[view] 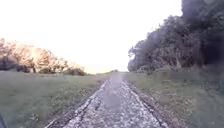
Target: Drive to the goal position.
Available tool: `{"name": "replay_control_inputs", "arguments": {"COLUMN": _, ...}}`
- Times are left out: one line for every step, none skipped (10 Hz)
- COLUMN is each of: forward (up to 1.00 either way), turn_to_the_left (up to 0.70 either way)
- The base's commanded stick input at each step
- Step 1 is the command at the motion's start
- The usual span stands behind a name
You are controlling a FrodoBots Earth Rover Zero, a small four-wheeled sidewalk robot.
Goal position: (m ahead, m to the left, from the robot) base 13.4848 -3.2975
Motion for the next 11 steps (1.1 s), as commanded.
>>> {"name": "replay_control_inputs", "arguments": {"forward": 0.69, "turn_to_the_left": 0.00}}
{"name": "replay_control_inputs", "arguments": {"forward": 0.69, "turn_to_the_left": 0.00}}
{"name": "replay_control_inputs", "arguments": {"forward": 0.69, "turn_to_the_left": 0.00}}
{"name": "replay_control_inputs", "arguments": {"forward": 0.69, "turn_to_the_left": 0.00}}
{"name": "replay_control_inputs", "arguments": {"forward": 0.69, "turn_to_the_left": 0.00}}
{"name": "replay_control_inputs", "arguments": {"forward": 0.69, "turn_to_the_left": 0.00}}
{"name": "replay_control_inputs", "arguments": {"forward": 0.69, "turn_to_the_left": 0.00}}
{"name": "replay_control_inputs", "arguments": {"forward": 0.69, "turn_to_the_left": 0.00}}
{"name": "replay_control_inputs", "arguments": {"forward": 0.69, "turn_to_the_left": 0.00}}
{"name": "replay_control_inputs", "arguments": {"forward": 0.68, "turn_to_the_left": 0.00}}
{"name": "replay_control_inputs", "arguments": {"forward": 0.68, "turn_to_the_left": 0.00}}
